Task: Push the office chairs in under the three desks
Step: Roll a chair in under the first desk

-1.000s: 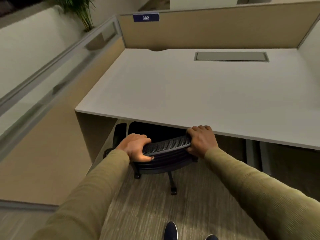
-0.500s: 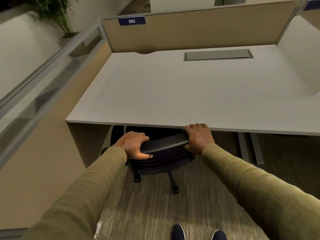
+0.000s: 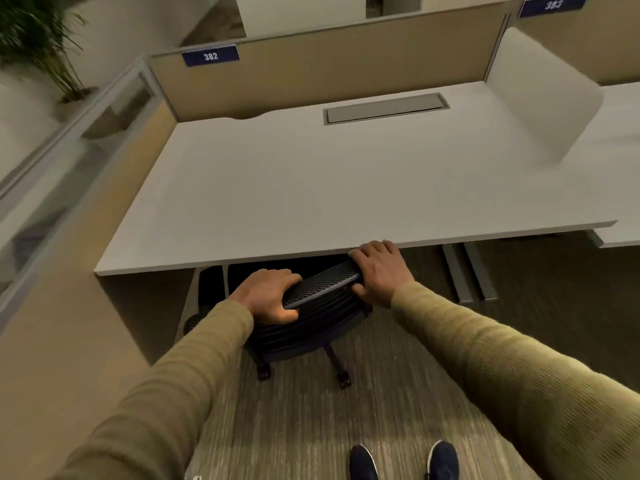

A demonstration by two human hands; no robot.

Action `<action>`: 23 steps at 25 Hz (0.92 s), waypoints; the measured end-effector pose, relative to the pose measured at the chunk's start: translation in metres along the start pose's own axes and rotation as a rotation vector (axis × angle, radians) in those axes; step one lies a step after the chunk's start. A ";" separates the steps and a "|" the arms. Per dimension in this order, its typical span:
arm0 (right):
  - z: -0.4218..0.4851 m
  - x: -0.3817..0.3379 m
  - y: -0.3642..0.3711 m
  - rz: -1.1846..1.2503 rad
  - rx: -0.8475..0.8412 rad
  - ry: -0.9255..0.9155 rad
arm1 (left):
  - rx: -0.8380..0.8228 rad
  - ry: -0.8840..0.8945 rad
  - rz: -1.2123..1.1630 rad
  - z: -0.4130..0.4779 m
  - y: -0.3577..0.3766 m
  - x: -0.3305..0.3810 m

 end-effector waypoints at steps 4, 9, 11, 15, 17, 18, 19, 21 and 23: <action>-0.006 -0.020 0.004 -0.024 0.041 -0.008 | -0.060 0.062 0.090 -0.013 -0.004 -0.017; -0.002 -0.048 0.011 0.019 0.101 -0.040 | -0.107 -0.001 0.206 -0.033 -0.006 -0.056; 0.005 -0.056 0.014 0.047 0.077 -0.051 | -0.103 -0.047 0.228 -0.038 -0.007 -0.067; 0.023 -0.050 0.014 0.034 -0.005 -0.072 | -0.035 -0.114 0.216 -0.034 -0.008 -0.071; 0.032 -0.040 0.014 0.001 -0.058 -0.056 | 0.012 -0.135 0.168 -0.025 -0.009 -0.070; 0.036 -0.037 0.014 -0.019 -0.079 -0.040 | 0.024 -0.149 0.147 -0.023 -0.009 -0.069; 0.040 -0.032 0.014 -0.040 -0.096 -0.016 | 0.031 -0.158 0.137 -0.018 -0.009 -0.067; 0.045 -0.024 0.015 -0.069 -0.137 0.029 | 0.038 -0.170 0.123 -0.009 -0.007 -0.066; 0.046 -0.022 0.016 -0.075 -0.161 0.046 | 0.035 -0.181 0.098 -0.008 -0.005 -0.066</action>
Point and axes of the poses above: each hand's wrist, its own z-axis towards the middle knuckle, its own y-axis out of the palm, x = y × z, the point moved 5 cm from there along z, towards the middle knuckle, and after that the axes turned 9 degrees about x, right-handed, at the moved point
